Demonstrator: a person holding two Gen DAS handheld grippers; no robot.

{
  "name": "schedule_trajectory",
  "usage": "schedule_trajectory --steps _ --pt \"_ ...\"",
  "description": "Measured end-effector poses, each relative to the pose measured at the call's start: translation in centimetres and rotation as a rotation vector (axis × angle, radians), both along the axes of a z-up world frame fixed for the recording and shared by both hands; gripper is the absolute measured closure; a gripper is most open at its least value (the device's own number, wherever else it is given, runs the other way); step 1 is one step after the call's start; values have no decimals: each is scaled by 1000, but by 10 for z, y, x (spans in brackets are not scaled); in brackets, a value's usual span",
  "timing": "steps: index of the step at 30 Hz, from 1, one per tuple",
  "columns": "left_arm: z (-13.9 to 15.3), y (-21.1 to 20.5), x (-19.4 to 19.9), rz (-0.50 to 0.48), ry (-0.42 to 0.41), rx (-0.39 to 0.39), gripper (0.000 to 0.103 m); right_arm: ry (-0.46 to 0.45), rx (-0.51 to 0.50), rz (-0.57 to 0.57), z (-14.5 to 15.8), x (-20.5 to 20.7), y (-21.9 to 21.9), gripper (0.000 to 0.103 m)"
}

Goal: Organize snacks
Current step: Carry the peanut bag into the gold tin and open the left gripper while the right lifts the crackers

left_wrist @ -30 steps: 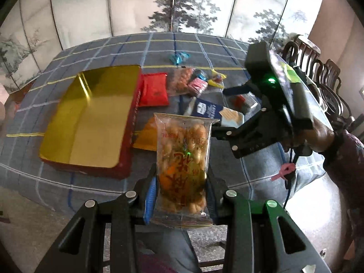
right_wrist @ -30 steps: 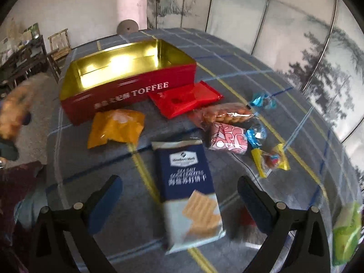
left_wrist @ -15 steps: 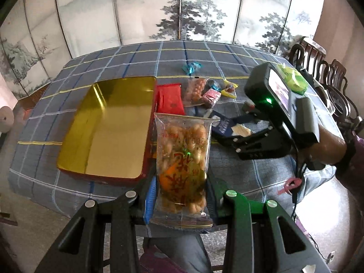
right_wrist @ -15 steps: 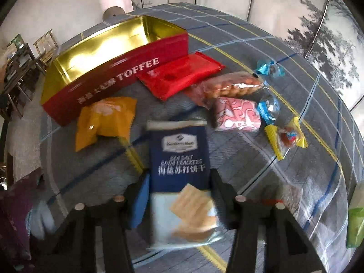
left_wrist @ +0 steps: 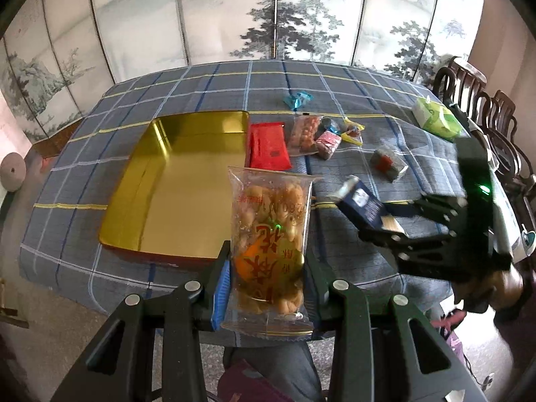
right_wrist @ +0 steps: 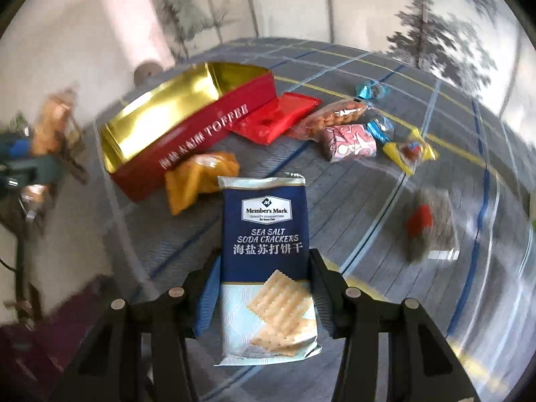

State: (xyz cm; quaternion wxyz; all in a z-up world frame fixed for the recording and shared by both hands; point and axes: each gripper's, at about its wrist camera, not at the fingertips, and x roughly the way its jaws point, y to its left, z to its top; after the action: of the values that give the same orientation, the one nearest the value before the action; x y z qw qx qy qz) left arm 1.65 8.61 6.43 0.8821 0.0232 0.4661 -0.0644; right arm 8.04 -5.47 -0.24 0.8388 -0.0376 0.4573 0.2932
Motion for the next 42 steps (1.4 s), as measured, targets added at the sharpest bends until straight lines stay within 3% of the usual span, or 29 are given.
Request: schedule_trajectory --steps 6,18,23,30,42 --pt "-1 14 12 23 -1 16 69 -16 113 -65 10 -18 -7 53" --pt "-4 60 83 84 -6 91 69 -2 135 -107 5 -22 -12 53" --pt "-25 75 129 98 22 167 69 6 149 -111 2 -25 -12 53" --pt "-53 89 179 112 75 203 69 11 169 -123 4 -24 -16 53" --pt "-85 103 216 148 133 266 69 24 192 -141 4 -20 -17 53"
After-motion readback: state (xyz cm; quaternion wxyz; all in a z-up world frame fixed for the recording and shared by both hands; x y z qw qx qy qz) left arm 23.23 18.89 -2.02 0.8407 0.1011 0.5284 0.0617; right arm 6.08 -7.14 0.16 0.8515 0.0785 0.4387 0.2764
